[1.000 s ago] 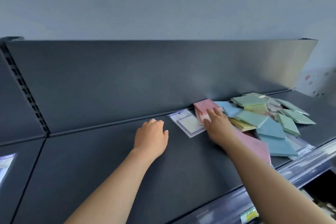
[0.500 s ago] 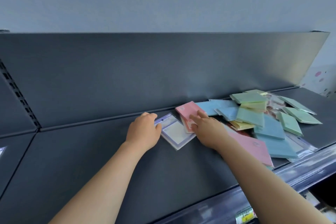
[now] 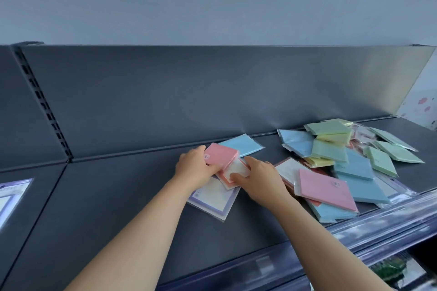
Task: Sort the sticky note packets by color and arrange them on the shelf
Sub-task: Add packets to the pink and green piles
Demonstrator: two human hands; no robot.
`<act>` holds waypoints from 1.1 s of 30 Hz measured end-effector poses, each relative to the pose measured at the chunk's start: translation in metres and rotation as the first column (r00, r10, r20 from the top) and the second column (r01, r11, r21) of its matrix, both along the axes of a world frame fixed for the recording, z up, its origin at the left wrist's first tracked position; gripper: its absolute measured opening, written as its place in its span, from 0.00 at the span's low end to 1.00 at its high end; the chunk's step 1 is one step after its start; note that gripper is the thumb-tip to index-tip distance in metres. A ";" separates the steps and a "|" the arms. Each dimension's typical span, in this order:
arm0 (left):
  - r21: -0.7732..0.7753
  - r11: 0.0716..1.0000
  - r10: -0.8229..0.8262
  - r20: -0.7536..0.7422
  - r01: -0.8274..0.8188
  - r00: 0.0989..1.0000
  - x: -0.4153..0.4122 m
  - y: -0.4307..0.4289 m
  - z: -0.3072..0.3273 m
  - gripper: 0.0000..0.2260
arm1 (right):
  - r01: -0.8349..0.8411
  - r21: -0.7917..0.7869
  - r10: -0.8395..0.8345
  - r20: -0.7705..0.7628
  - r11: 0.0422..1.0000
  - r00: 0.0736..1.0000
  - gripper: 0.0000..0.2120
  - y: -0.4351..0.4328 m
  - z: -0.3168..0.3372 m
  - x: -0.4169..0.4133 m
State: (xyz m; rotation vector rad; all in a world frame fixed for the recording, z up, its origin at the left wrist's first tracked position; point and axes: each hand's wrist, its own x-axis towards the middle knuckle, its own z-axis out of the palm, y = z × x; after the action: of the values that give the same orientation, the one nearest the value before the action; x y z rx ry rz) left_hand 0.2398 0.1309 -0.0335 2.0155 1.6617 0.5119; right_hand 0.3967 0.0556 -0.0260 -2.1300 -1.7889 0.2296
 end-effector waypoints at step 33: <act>0.048 0.895 0.315 0.636 -0.444 0.704 -0.106 -0.047 0.025 0.27 | 0.137 0.294 0.107 -0.682 0.946 0.723 0.14 0.008 0.038 -0.065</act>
State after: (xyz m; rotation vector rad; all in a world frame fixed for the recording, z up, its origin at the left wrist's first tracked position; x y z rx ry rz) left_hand 0.1340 0.0843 -0.0089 1.3585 1.6249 1.3763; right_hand 0.3319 0.0631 0.0122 -1.5186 -1.2454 0.5961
